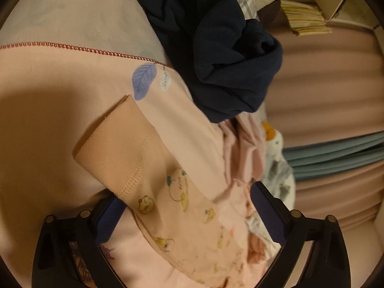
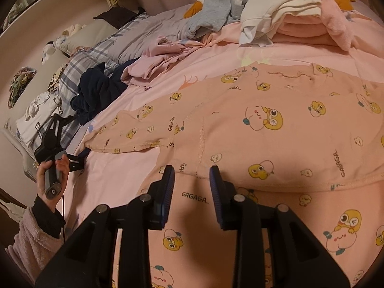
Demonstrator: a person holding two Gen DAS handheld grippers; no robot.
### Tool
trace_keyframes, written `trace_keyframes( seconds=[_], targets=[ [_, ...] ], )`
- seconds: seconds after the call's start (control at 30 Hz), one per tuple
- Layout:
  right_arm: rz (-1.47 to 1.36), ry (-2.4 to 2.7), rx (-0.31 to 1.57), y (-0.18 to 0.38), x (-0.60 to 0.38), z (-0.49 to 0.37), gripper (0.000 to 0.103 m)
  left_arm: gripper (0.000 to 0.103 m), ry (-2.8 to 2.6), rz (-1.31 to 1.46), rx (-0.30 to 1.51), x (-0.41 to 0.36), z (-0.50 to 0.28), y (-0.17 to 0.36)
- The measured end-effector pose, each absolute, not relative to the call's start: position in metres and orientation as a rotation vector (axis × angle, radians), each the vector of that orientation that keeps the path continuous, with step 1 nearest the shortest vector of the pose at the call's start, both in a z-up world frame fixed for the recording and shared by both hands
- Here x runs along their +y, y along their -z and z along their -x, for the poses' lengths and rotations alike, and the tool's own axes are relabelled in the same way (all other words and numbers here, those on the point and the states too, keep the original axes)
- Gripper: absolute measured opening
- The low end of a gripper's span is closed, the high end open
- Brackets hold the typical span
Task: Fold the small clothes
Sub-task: 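Grasp the cuff of the other sleeve with the left gripper, then fold the held sleeve across the shirt body and open the left gripper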
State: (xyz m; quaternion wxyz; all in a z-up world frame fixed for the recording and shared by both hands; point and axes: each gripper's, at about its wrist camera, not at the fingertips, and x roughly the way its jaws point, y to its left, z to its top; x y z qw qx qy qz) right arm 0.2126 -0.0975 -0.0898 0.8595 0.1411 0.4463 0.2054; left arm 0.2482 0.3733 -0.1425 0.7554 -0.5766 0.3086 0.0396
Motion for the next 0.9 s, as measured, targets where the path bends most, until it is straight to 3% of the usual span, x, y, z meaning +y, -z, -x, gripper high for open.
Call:
trace_keyframes(
  seconds=[0.07, 0.2, 0.27, 0.37, 0.6, 0.9],
  targets=[
    [-0.309, -0.432, 0.937, 0.090, -0.101, -0.211, 0.031, 0.067, -0.122, 1.218, 0.713, 0.372, -0.252, 0.144],
    [-0.326, -0.412, 0.938, 0.090, -0.109, -0.204, 0.031, 0.035, -0.154, 1.171, 0.757, 0.373, -0.249, 0.151],
    [-0.336, -0.403, 0.939, 0.090, -0.114, -0.200, 0.031, 0.012, -0.176, 1.156, 0.778, 0.375, -0.246, 0.155],
    [-0.352, -0.383, 0.935, 0.090, -0.124, -0.194, 0.032, 0.004, -0.194, 1.091, 0.800, 0.373, -0.243, 0.148],
    [-0.391, -0.330, 0.912, 0.084, -0.157, -0.179, 0.032, 0.003, -0.114, 0.795, 0.722, 0.322, -0.250, 0.069],
    [-0.471, -0.266, 0.875, 0.079, -0.208, -0.155, 0.036, 0.003, 0.123, 0.519, 0.696, 0.175, -0.269, -0.010]
  ],
)
